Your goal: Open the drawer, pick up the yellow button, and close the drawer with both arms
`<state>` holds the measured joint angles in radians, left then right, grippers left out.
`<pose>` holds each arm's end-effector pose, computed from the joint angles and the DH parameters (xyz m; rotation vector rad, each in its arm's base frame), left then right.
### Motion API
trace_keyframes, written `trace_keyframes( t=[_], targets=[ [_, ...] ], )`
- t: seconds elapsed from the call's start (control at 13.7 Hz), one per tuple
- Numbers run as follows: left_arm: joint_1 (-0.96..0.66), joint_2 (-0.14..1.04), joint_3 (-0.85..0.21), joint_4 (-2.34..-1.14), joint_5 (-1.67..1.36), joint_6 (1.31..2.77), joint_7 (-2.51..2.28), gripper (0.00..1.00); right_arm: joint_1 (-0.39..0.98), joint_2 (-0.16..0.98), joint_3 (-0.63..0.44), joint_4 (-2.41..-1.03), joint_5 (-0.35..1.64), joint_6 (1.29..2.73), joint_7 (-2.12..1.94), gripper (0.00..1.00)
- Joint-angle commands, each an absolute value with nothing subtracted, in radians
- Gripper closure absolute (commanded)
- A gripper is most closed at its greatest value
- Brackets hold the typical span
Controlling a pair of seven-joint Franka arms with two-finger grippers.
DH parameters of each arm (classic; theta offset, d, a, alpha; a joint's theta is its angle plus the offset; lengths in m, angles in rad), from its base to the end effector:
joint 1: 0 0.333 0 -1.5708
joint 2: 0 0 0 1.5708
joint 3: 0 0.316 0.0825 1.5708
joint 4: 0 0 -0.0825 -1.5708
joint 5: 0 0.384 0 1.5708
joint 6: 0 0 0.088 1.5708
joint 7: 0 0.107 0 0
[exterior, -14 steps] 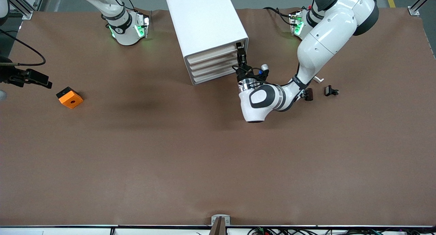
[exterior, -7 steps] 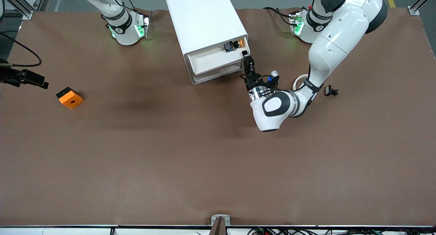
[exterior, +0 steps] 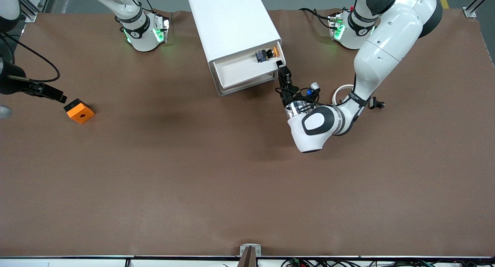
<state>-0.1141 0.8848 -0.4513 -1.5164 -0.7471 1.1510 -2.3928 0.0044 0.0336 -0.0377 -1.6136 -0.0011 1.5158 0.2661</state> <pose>0.4745 -0.3576 0.2179 -1.0019 -1.4109 1.4090 0.5552 -0.0183 0.5814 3.0825 -0.4650 -0.2033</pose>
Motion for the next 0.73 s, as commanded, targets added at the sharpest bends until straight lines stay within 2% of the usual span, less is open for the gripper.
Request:
trace_keyframes(
  t=[0.0, 0.66],
  targets=[
    [-0.080, 0.867, -0.446, -1.502, -0.753, 1.118, -2.399, 0.85, 0.102, 0.034, -0.038, -1.592, -0.003, 1.491, 0.487, 0.00],
    [-0.003, 0.868, -0.446, -1.477, -0.750, 1.118, -2.401, 0.85, 0.437, 0.037, -0.038, -1.557, 0.067, 1.488, 1.184, 0.00]
  ],
)
